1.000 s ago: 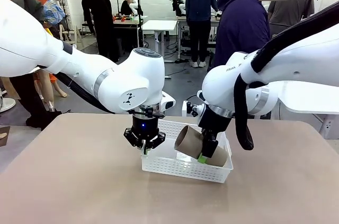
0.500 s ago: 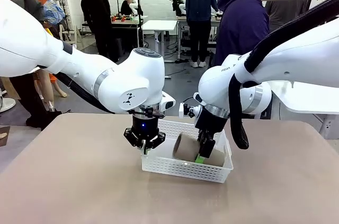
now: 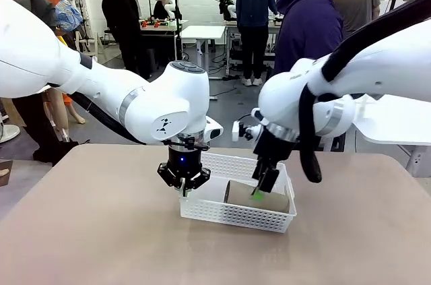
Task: Clean and organize the cups into the basket.
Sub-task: Pick up the Organizing basket and move it to the center of the table, then pick up the Reusable plastic cup from the right side of the table and place it inside the Organizing basket, then pick up the Reusable plastic cup from the right side of the table and stack it inside the Organizing basket in the center of the table.
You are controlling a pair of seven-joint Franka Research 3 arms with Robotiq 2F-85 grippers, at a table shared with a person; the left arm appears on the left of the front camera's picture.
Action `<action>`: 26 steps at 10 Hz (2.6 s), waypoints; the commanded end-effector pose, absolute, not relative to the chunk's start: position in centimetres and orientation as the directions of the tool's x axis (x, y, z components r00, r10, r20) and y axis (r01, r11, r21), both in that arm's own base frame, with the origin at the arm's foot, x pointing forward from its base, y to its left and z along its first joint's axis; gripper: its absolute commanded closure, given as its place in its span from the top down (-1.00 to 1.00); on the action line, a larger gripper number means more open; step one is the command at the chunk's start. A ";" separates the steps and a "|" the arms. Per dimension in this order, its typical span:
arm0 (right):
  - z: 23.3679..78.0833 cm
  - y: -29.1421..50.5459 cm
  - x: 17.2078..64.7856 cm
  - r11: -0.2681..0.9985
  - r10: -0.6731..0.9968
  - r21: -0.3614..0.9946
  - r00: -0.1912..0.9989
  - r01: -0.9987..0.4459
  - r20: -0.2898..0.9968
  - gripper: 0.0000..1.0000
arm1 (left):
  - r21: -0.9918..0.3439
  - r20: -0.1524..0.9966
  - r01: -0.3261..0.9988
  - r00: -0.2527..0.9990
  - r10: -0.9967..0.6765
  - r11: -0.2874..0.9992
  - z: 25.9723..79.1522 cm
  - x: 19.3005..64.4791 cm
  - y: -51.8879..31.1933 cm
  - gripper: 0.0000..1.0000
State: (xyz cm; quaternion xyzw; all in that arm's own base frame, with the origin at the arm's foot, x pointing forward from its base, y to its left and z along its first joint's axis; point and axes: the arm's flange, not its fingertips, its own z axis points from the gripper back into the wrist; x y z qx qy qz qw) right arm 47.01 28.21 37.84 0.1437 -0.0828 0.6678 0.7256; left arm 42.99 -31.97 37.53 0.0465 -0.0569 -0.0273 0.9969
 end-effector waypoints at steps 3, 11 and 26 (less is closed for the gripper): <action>42.8 10.8 39.7 0.202 0.795 0.057 0.198 -0.978 0.574 1.00 | 0.095 0.114 0.052 0.992 -0.063 0.994 37.6 42.9 -32.0 -1.00; 42.8 -14.5 35.4 0.223 0.280 0.121 0.182 -0.967 0.943 1.00 | 0.095 0.114 0.052 0.992 -0.063 0.994 37.6 42.9 -32.0 -1.00; 43.0 -17.8 35.6 0.264 0.279 0.142 0.216 -0.954 0.936 1.00 | 0.095 0.114 0.052 0.992 -0.063 0.994 37.6 42.9 -32.0 -1.00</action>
